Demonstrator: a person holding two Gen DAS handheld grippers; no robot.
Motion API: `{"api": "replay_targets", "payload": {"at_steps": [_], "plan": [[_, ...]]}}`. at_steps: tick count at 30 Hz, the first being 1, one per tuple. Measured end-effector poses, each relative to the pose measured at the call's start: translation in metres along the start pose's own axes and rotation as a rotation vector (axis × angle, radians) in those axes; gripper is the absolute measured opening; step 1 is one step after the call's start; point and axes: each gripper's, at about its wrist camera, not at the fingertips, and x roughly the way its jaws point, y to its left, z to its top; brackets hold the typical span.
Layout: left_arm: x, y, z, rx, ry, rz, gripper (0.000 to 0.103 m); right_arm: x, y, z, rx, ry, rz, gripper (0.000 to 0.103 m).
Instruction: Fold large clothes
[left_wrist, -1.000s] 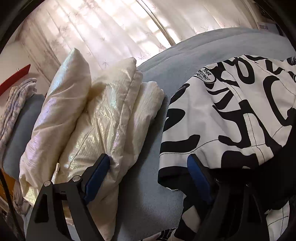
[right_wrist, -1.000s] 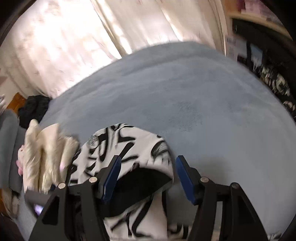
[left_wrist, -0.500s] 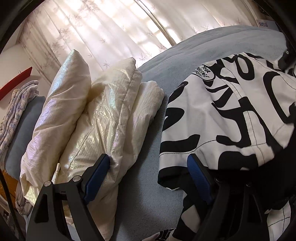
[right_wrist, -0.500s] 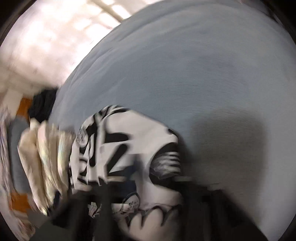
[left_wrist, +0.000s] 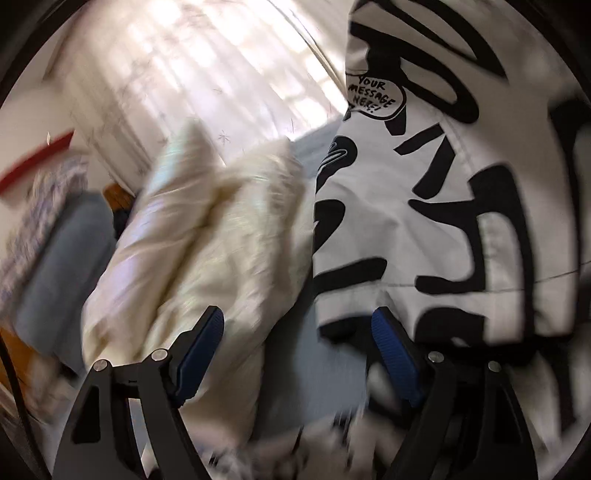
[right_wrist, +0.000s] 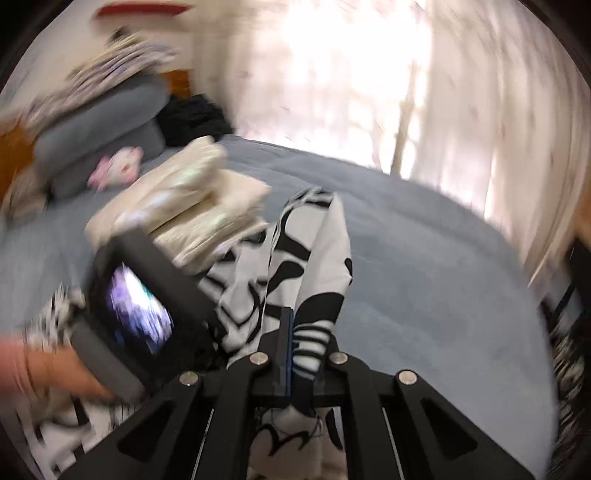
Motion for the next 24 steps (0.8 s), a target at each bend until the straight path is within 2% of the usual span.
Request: {"api": "replay_targets", "payload": {"at_steps": [2, 4, 7, 10, 15, 19, 21, 23, 24], "plan": [[-0.033, 0.032, -0.017, -0.107, -0.019, -0.079, 0.082, -0.027, 0.021, -0.014, -0.094, -0.025, -0.019, 0.004], [-0.060, 0.058, -0.038, -0.161, -0.022, -0.151, 0.082, -0.053, 0.044, -0.035, -0.188, -0.049, -0.050, 0.004], [-0.093, 0.086, -0.066, -0.153, -0.018, -0.213, 0.082, -0.087, 0.078, -0.082, -0.321, -0.058, -0.126, 0.005], [-0.113, 0.109, -0.087, -0.173, -0.003, -0.259, 0.082, -0.103, 0.088, -0.126, -0.323, -0.011, -0.194, 0.009], [-0.117, 0.151, -0.119, -0.306, 0.125, -0.411, 0.082, -0.122, 0.064, -0.187, -0.047, 0.144, -0.212, 0.011], [-0.106, 0.168, -0.133, -0.405, 0.215, -0.519, 0.082, -0.130, 0.047, -0.194, 0.219, 0.173, -0.127, 0.011], [-0.094, 0.170, -0.134, -0.452, 0.274, -0.603, 0.082, -0.134, 0.039, -0.195, 0.369, 0.173, -0.050, 0.022], [-0.083, 0.167, -0.139, -0.503, 0.337, -0.675, 0.082, -0.139, 0.044, -0.202, 0.490, 0.153, 0.010, 0.052], [-0.079, 0.164, -0.140, -0.515, 0.351, -0.690, 0.082, -0.138, 0.041, -0.201, 0.566, 0.136, 0.052, 0.057]]}}
